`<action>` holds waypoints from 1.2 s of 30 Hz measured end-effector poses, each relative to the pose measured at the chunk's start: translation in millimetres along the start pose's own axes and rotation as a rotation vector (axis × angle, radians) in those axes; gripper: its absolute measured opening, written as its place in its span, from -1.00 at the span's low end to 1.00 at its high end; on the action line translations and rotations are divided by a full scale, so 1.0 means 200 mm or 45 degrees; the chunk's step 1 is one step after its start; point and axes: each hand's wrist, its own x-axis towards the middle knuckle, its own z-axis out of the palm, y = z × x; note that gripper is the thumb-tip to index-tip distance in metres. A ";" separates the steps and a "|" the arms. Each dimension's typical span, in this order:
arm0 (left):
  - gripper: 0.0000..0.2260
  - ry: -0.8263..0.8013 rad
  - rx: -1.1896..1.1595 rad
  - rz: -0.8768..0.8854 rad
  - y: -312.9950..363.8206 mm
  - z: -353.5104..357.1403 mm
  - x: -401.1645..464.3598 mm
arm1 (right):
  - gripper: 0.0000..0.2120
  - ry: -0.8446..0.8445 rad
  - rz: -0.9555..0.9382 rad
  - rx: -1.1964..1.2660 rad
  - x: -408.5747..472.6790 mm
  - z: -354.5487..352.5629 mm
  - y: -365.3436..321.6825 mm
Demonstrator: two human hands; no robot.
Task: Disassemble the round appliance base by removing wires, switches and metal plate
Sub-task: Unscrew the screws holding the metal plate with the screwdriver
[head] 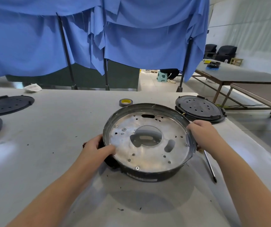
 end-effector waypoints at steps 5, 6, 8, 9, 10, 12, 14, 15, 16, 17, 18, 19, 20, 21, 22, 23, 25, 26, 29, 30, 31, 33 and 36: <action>-0.62 -0.038 0.038 -0.067 0.00 -0.01 -0.01 | -0.80 -0.014 0.048 0.020 0.01 -0.04 0.02; -0.63 -0.041 0.043 -0.067 0.00 -0.01 -0.01 | -0.78 -0.021 0.057 0.019 0.02 -0.04 0.02; -0.68 -0.046 0.061 -0.054 0.00 -0.01 0.00 | -0.78 -0.040 0.072 0.036 0.02 -0.04 0.03; -0.71 -0.041 0.071 -0.040 0.00 -0.01 -0.01 | -0.78 -0.051 0.080 0.047 0.02 -0.03 0.04; -0.74 -0.035 0.074 -0.024 0.00 -0.01 -0.01 | -0.79 -0.067 0.090 0.053 0.02 -0.03 0.05; -0.72 -0.028 0.075 0.009 0.00 -0.01 0.00 | -0.80 -0.104 0.109 0.052 0.03 -0.01 0.06; -0.68 -0.027 0.091 0.052 -0.01 -0.02 0.00 | -0.80 -0.133 0.121 0.039 0.03 0.00 0.08; -0.66 -0.020 0.106 0.074 -0.01 -0.02 0.00 | -0.81 -0.143 0.127 0.035 0.04 0.01 0.08; -0.63 -0.010 0.119 0.093 -0.01 -0.02 0.00 | -0.81 -0.150 0.134 0.032 0.04 0.01 0.09; -0.59 0.005 0.135 0.112 -0.02 -0.02 0.01 | -0.81 -0.156 0.142 0.035 0.05 0.01 0.09; -0.53 0.022 0.156 0.133 -0.03 -0.02 0.01 | -0.78 -0.156 0.152 0.045 0.05 0.01 0.09; -0.49 0.045 0.182 0.158 -0.03 -0.01 0.01 | -0.74 -0.143 0.162 0.059 0.05 0.01 0.09; -0.46 0.078 0.212 0.187 -0.04 -0.01 0.02 | -0.68 -0.109 0.168 0.063 0.05 0.00 0.10; -0.44 0.124 0.254 0.222 -0.05 0.00 0.02 | -0.61 -0.050 0.163 0.041 0.05 0.00 0.10; -0.42 0.181 0.313 0.266 -0.06 0.00 0.02 | -0.56 0.027 0.145 -0.014 0.05 -0.01 0.11; -0.39 0.229 0.373 0.324 -0.07 0.00 0.02 | -0.54 0.116 0.113 -0.099 0.05 -0.02 0.12; -0.40 0.260 0.473 0.464 -0.07 0.01 -0.01 | -0.61 0.276 0.054 -0.309 0.04 -0.02 0.15; -0.42 0.247 0.505 0.532 -0.07 0.01 -0.02 | -0.68 0.313 0.047 -0.394 0.04 -0.02 0.16; -0.50 0.157 0.554 0.689 -0.05 0.05 -0.07 | -0.67 0.250 0.088 -0.554 0.04 0.01 0.17; -0.51 0.116 0.582 0.719 -0.05 0.05 -0.08 | -0.61 0.220 0.112 -0.579 0.04 0.02 0.18; -0.52 0.082 0.626 0.744 -0.05 0.06 -0.09 | -0.57 0.206 0.130 -0.589 0.04 0.02 0.19; -0.61 0.048 0.720 0.802 -0.04 0.07 -0.11 | -0.55 0.209 0.147 -0.583 0.04 0.03 0.20; -0.80 0.063 0.764 0.866 -0.04 0.08 -0.11 | -0.60 0.233 0.166 -0.565 0.05 0.03 0.21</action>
